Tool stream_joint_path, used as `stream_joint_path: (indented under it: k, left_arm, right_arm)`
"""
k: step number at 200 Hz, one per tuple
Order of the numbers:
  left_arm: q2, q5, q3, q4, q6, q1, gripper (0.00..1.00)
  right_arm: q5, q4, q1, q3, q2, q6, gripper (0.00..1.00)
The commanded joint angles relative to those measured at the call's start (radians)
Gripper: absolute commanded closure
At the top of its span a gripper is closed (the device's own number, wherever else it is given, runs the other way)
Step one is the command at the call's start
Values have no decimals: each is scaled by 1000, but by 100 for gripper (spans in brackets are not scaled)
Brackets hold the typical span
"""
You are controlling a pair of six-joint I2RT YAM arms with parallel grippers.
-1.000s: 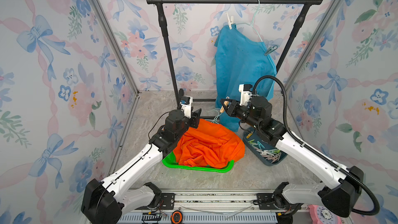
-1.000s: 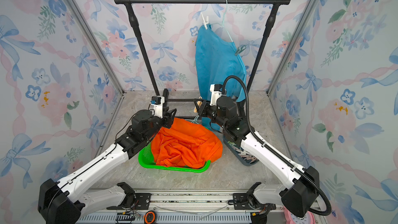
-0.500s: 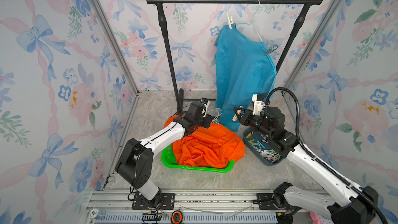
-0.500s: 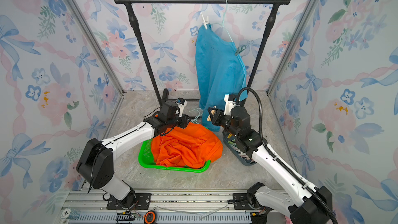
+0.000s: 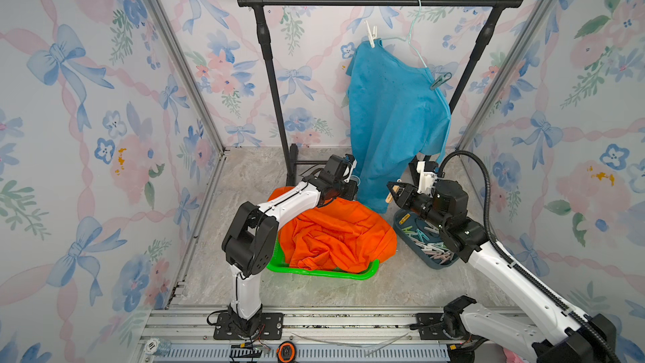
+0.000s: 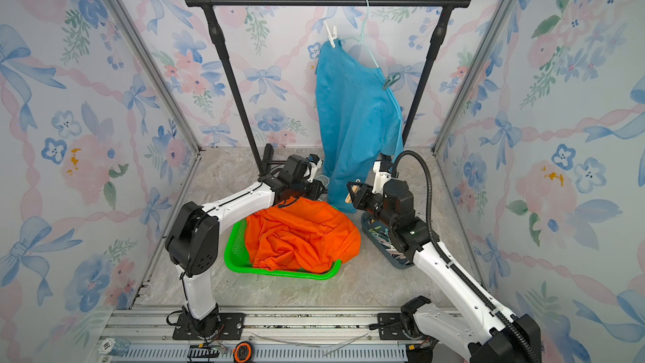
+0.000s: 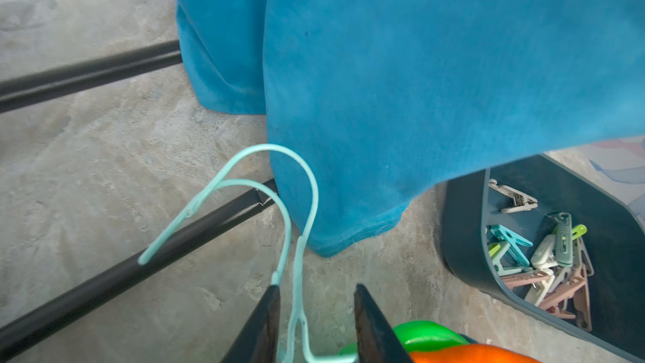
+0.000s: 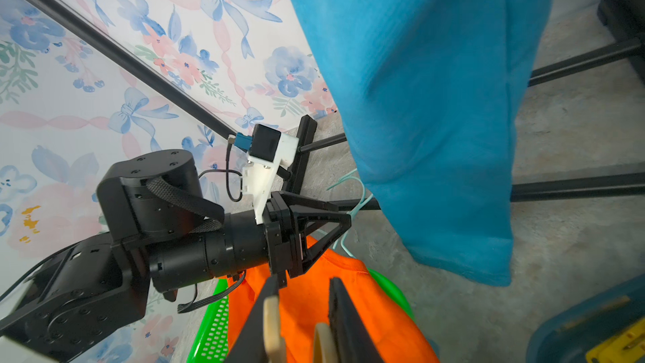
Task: Use clothespins to secure the t-shirt on both sides of the hanger
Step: Pick up the hanger from the basket.
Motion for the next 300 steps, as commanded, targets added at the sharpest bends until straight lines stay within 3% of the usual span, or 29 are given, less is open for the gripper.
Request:
stream_joint_path:
  k: [1,56,140,184,239,300]
  left_arm:
    - [39,32,44,-37,11,-12,64]
    - [78,32,79,-40,7,-22,71]
    - [159,23,147,-59,7,-23,69]
    - [155,14,152,-64,9,-23,83]
    - [5,-35,93,-58,27,-30,95]
    - [-304,-73,-88,18,31,-41,99]
  right_arm:
    - [-27,10,-17,-21,-19,10,75]
    - [-46,19,-41,-39,-23,19,75]
    - [-55,10,-51,-44,-44,20,74]
    - [-55,-14,-55,-36,-68,10,74]
    - [-110,19,-49,-23,-67,10,75]
    - [-176,25,-30,46,-62,-39,75]
